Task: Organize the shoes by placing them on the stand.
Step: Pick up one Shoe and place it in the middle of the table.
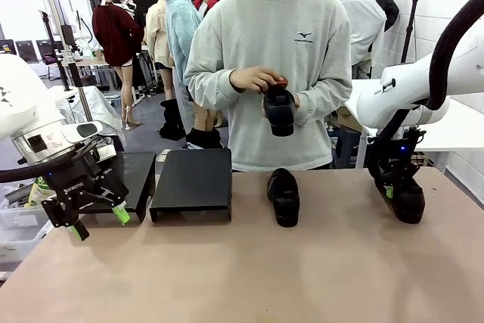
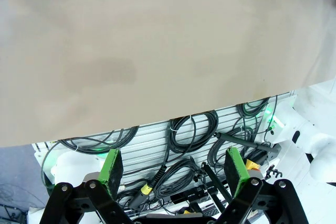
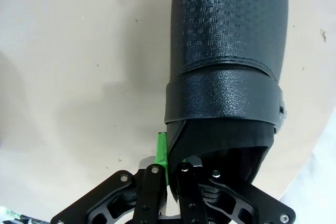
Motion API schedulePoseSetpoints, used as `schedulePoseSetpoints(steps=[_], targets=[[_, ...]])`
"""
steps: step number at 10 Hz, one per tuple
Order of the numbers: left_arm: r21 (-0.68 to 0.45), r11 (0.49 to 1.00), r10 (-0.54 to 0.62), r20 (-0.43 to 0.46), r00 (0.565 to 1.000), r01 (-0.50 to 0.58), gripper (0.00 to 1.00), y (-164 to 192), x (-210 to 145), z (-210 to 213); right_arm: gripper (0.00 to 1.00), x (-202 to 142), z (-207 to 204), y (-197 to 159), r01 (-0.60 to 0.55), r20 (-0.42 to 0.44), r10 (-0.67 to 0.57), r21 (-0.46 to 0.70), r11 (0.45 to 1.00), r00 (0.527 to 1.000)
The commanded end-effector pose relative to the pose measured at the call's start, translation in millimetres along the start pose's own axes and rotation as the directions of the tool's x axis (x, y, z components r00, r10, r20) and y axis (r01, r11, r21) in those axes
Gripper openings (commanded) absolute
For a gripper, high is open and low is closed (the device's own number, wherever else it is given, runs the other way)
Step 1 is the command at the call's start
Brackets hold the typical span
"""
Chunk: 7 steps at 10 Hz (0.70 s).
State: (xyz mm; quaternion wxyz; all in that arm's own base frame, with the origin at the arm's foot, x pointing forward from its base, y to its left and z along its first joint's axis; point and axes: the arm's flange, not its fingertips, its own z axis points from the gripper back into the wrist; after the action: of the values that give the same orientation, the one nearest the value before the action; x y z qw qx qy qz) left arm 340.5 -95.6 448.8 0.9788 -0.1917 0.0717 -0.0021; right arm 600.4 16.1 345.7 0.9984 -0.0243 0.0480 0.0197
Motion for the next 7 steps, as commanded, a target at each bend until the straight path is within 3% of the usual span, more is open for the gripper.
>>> schedulePoseSetpoints(steps=[1,4,7], targets=[[-0.004,1.000,0.000,-0.004,1.000,0.000,1.00,1,-1,0,0.00,-7,16,1,0.085,-0.014,-0.086,-0.031,0.996,0.996],[-0.004,1.000,0.000,-0.004,1.000,0.000,1.00,1,-1,0,0.00,-83,71,30,0.178,0.076,-0.173,-0.067,0.982,0.982],[-0.004,1.000,0.000,-0.004,1.000,0.000,1.00,1,-1,0,0.00,-144,101,60,0.076,0.040,-0.075,-0.038,0.996,0.996]])
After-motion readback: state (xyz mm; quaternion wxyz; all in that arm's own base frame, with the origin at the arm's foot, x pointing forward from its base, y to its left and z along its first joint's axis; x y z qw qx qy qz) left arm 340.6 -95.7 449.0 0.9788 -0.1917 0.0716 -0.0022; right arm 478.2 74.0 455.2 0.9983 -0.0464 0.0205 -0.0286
